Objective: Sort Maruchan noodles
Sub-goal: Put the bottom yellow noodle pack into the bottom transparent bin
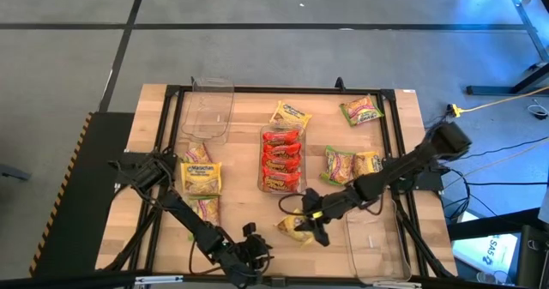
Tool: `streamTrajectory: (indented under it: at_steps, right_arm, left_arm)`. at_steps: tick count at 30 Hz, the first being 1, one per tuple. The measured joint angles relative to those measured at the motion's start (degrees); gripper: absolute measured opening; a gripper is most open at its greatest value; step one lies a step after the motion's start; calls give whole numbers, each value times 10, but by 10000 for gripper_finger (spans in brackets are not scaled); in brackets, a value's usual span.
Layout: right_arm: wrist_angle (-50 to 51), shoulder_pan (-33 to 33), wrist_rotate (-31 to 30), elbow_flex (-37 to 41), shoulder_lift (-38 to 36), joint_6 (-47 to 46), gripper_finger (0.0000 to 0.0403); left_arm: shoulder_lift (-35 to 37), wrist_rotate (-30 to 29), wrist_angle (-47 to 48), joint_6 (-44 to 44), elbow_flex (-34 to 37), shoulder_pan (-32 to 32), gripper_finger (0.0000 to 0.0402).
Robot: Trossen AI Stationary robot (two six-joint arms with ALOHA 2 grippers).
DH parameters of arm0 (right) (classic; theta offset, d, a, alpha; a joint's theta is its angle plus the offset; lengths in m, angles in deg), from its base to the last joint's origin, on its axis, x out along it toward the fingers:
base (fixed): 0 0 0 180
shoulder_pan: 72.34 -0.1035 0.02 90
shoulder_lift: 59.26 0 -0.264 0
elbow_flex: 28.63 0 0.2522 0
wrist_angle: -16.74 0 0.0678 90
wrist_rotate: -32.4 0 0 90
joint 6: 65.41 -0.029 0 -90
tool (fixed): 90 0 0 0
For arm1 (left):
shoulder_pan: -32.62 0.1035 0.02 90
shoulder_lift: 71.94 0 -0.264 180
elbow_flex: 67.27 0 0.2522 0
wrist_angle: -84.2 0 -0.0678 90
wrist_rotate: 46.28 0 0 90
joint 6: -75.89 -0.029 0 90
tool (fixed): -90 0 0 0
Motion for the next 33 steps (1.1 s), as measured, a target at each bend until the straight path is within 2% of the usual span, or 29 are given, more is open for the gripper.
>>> streamTrajectory:
  at_steps: [15, 18, 23, 28, 33]
  right_arm:
    - [234, -13, -1, 0, -207, 13, 106]
    - [296, -38, 0, -10, -243, 10, 105]
    - [425, -97, -38, -51, -281, -30, 104]
    - [554, -152, -51, -97, -287, -67, 106]
    - [622, -209, -40, -98, -287, -111, 107]
  left_arm:
    - [0, 3, -5, 0, 0, 4, 130]
    - [0, 4, -6, 0, 0, 3, 130]
    - [0, 5, -6, 0, 0, 7, 130]
    - [0, 6, -7, 0, 0, 13, 130]
    - [0, 6, -10, 7, -1, 17, 130]
